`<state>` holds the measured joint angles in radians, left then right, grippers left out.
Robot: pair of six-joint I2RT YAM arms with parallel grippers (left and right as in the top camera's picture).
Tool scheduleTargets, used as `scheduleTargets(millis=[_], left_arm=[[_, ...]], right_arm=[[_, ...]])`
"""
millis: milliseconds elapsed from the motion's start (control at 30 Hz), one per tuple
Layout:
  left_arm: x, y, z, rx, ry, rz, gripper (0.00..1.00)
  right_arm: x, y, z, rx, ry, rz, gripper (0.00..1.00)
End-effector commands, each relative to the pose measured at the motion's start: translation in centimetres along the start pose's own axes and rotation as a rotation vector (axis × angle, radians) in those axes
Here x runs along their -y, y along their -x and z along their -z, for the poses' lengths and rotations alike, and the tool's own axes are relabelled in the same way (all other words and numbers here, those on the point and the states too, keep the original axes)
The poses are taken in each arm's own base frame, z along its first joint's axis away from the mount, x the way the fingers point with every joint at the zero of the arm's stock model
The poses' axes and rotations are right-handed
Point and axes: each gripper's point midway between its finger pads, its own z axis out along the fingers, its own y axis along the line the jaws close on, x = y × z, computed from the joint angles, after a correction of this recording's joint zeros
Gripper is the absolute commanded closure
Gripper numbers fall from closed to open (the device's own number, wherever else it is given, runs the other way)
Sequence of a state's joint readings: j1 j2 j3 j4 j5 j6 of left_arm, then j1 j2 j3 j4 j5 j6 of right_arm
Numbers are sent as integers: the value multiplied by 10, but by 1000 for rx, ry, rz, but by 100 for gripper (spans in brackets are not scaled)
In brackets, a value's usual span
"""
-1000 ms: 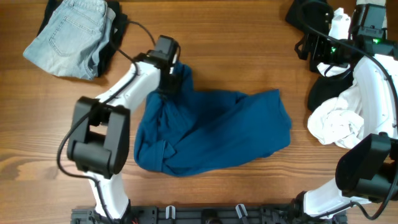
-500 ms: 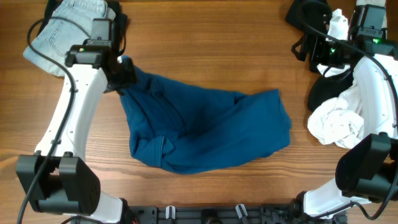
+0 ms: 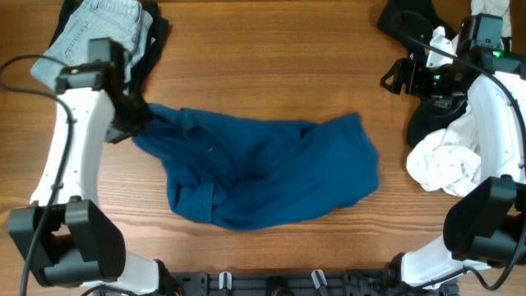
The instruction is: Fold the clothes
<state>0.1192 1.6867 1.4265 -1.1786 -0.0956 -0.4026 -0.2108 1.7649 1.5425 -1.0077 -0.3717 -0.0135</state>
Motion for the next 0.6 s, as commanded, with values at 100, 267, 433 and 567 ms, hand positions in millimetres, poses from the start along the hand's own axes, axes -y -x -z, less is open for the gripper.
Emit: scheduleTargets(millis=[100, 267, 433, 567], left_arm=[[-30, 17, -3, 32, 38, 94, 50], [-21, 30, 21, 93, -28, 86, 19], [23, 13, 80, 95, -305, -83, 22], [44, -25, 107, 77, -370, -196, 23]], right_arm=[[-8, 3, 4, 15, 31, 21, 1], [-13, 4, 10, 28, 42, 26, 0], [-27, -10, 43, 41, 48, 31, 0], [-33, -30, 69, 27, 27, 22, 0]])
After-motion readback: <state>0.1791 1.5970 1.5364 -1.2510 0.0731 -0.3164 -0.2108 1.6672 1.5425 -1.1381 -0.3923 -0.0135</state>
